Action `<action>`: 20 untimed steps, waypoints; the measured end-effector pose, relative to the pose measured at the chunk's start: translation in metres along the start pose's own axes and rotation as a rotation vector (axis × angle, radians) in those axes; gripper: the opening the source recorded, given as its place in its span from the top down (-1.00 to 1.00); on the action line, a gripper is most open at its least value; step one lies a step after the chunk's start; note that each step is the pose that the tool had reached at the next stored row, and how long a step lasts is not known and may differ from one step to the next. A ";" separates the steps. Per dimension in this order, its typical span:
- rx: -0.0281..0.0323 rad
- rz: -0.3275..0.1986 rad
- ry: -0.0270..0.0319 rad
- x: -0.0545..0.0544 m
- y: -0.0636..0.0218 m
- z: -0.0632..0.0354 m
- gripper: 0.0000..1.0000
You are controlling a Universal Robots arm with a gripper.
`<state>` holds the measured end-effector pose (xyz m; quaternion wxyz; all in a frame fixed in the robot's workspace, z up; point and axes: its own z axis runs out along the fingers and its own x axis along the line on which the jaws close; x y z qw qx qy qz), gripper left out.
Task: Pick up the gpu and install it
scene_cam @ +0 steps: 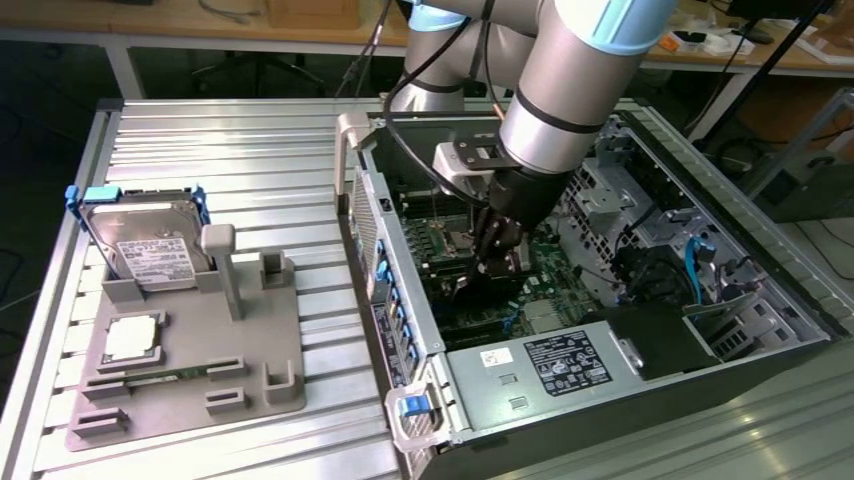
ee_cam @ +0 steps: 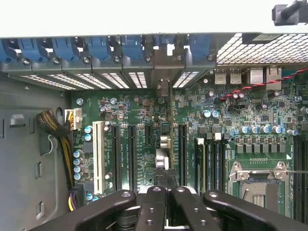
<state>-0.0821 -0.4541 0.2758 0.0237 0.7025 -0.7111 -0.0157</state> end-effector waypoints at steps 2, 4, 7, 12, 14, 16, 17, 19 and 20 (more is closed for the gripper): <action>0.0001 0.000 0.0000 0.000 0.0000 0.0000 0.79; 0.0001 0.000 -0.0001 0.000 0.0000 0.0000 0.79; 0.0001 0.000 -0.0001 0.000 0.0000 0.0000 0.79; 0.0000 0.000 -0.0001 0.000 0.0000 0.0000 0.79; 0.0000 0.000 0.0000 0.000 0.0000 0.0001 0.79; 0.0001 0.000 -0.0001 0.000 -0.0001 0.0014 0.79; 0.0000 0.000 0.0000 0.000 -0.0002 0.0028 0.79; -0.0006 0.000 0.0012 0.000 -0.0003 0.0065 0.79; -0.0009 0.000 0.0021 0.000 -0.0004 0.0080 0.79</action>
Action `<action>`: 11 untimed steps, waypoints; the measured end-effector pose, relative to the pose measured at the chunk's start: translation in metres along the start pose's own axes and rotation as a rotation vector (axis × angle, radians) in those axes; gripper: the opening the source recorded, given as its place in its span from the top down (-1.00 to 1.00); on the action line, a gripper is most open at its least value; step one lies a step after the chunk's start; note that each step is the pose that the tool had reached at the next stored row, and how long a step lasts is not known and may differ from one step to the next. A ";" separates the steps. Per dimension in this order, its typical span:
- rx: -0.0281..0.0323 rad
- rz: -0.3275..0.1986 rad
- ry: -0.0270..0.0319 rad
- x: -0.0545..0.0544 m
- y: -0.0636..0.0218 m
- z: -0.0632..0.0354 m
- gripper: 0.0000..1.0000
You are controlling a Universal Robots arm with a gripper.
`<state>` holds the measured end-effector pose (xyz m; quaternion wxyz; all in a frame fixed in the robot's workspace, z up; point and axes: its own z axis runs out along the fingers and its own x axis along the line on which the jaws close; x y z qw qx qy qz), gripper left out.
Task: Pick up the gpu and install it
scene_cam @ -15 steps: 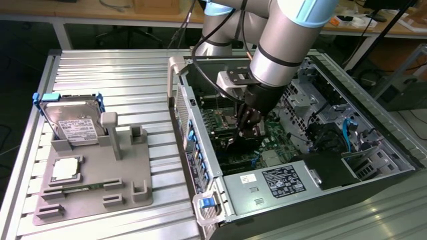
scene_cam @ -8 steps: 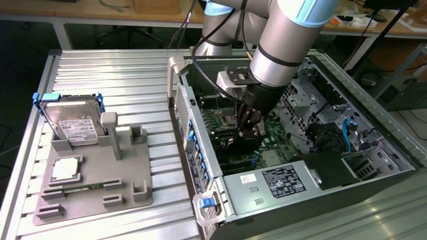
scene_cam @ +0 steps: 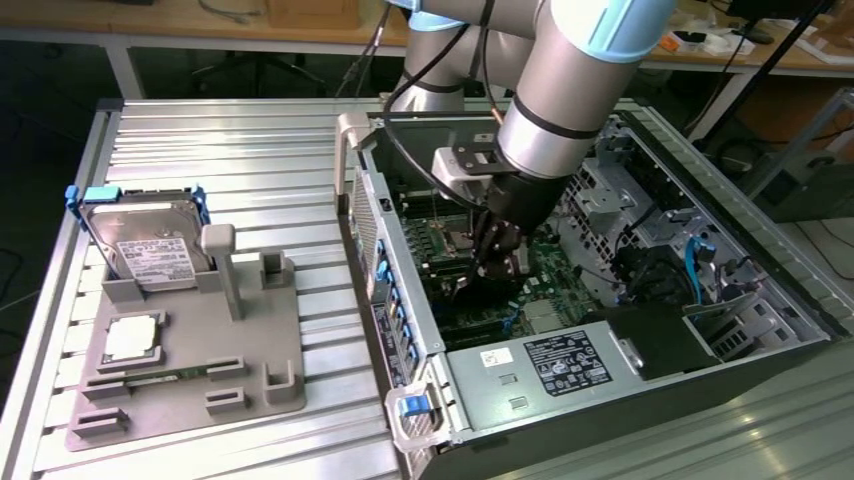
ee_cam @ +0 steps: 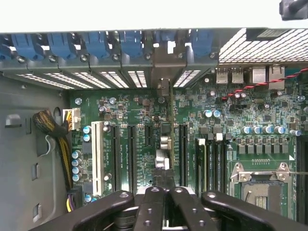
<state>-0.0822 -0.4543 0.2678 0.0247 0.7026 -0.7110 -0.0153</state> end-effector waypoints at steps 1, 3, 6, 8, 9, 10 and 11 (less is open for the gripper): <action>0.0001 0.000 0.0001 0.000 -0.0001 0.0006 0.79; 0.0007 0.000 -0.0028 0.000 -0.0001 -0.0010 0.79; 0.0005 0.000 -0.0023 0.000 0.0007 -0.0121 0.79; 0.0005 0.000 -0.0024 0.000 0.0012 -0.0207 0.79; 0.0005 0.000 -0.0023 0.000 0.0016 -0.0233 0.79; 0.0004 0.000 -0.0021 0.000 0.0019 -0.0263 0.79; 0.0005 0.000 -0.0023 0.000 0.0021 -0.0298 0.79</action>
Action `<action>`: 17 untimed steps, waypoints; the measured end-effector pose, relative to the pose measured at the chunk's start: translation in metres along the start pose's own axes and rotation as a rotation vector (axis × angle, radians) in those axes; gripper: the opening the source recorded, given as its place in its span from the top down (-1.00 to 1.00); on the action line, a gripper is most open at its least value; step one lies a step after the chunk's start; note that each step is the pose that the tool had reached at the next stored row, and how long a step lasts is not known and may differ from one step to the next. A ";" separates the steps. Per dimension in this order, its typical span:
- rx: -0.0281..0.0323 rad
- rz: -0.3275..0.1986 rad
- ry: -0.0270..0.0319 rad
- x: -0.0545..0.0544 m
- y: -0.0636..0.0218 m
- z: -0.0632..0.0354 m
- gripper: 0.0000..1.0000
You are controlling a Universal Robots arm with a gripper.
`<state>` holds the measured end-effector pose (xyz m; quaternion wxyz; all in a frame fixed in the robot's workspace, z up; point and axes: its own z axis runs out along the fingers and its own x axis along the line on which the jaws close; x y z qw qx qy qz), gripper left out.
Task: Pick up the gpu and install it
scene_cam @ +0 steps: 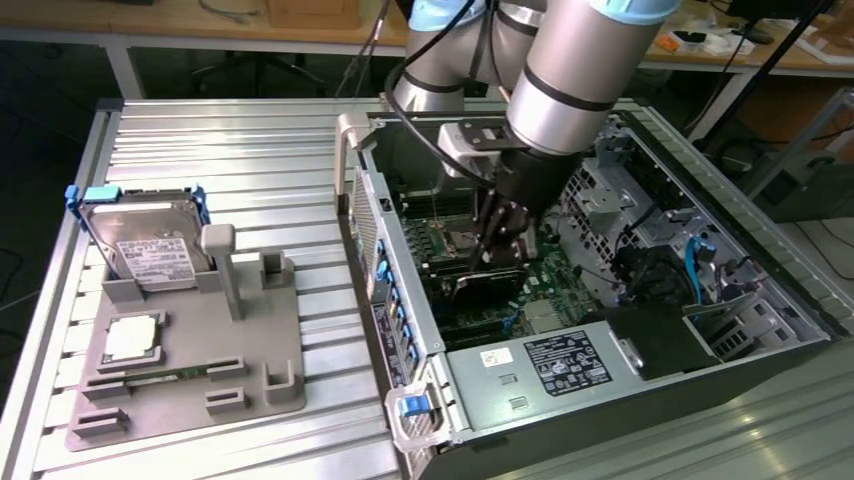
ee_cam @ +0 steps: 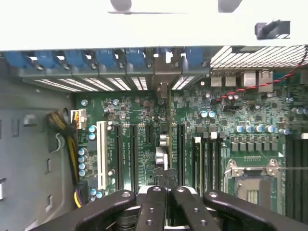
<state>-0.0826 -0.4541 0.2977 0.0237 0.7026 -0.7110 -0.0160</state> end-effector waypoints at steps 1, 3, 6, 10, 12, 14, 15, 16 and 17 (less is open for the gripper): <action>-0.0001 0.000 0.0001 0.000 0.0003 -0.0038 0.79; -0.0001 0.000 0.0001 0.000 0.0013 -0.0098 0.79; -0.0001 0.000 0.0000 0.000 0.0051 -0.0120 0.79; -0.0001 0.000 0.0001 0.000 0.0199 -0.0112 0.79; -0.0001 0.000 0.0001 0.000 0.0273 -0.0108 0.79; -0.0001 0.000 0.0000 0.001 0.0351 -0.0104 0.79; -0.0001 0.000 0.0001 0.001 0.0393 -0.0101 0.79; 0.0000 0.000 -0.0001 0.001 0.0428 -0.0099 0.79; 0.0000 0.000 0.0000 0.001 0.0468 -0.0097 0.79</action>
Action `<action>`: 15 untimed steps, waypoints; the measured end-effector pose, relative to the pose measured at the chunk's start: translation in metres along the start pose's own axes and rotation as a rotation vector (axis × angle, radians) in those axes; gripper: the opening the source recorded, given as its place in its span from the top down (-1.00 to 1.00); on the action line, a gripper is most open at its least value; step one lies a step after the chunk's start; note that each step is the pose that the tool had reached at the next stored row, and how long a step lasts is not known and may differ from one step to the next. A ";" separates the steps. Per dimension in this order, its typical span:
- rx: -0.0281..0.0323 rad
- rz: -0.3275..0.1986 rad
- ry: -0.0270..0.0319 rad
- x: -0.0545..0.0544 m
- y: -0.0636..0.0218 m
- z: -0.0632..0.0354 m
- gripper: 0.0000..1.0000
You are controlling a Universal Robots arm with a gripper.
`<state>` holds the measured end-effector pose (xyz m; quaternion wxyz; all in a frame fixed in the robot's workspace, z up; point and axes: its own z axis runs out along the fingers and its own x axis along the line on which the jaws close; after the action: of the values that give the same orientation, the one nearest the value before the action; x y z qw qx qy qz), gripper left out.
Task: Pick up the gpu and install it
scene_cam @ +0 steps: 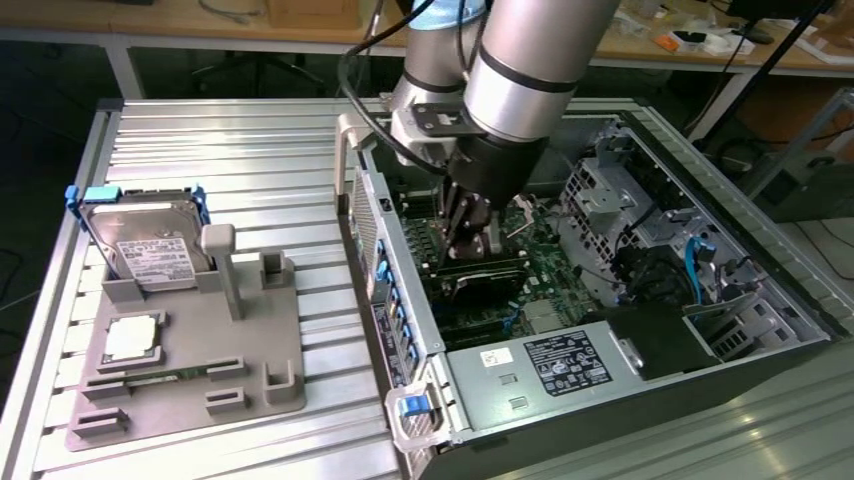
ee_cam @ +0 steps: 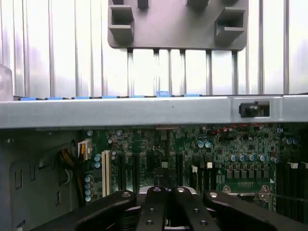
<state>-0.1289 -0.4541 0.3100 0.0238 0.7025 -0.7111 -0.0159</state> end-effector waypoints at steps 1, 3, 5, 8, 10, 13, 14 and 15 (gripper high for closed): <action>-0.0001 0.000 0.0001 0.000 0.0032 0.0001 0.79; -0.0010 0.000 0.0002 0.000 0.0093 0.0004 0.79; -0.0033 0.000 0.0001 0.000 0.0139 0.0007 0.79; -0.0061 0.000 0.0002 0.000 0.0156 -0.0014 0.79; -0.0069 0.000 0.0000 0.000 0.0176 -0.0023 0.79; -0.0079 0.000 0.0001 0.000 0.0222 -0.0025 0.79; -0.0084 0.000 0.0002 0.000 0.0232 -0.0026 0.79; -0.0090 0.000 0.0001 -0.001 0.0241 -0.0026 0.79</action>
<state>-0.1528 -0.4531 0.3139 0.0269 0.7025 -0.7109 -0.0191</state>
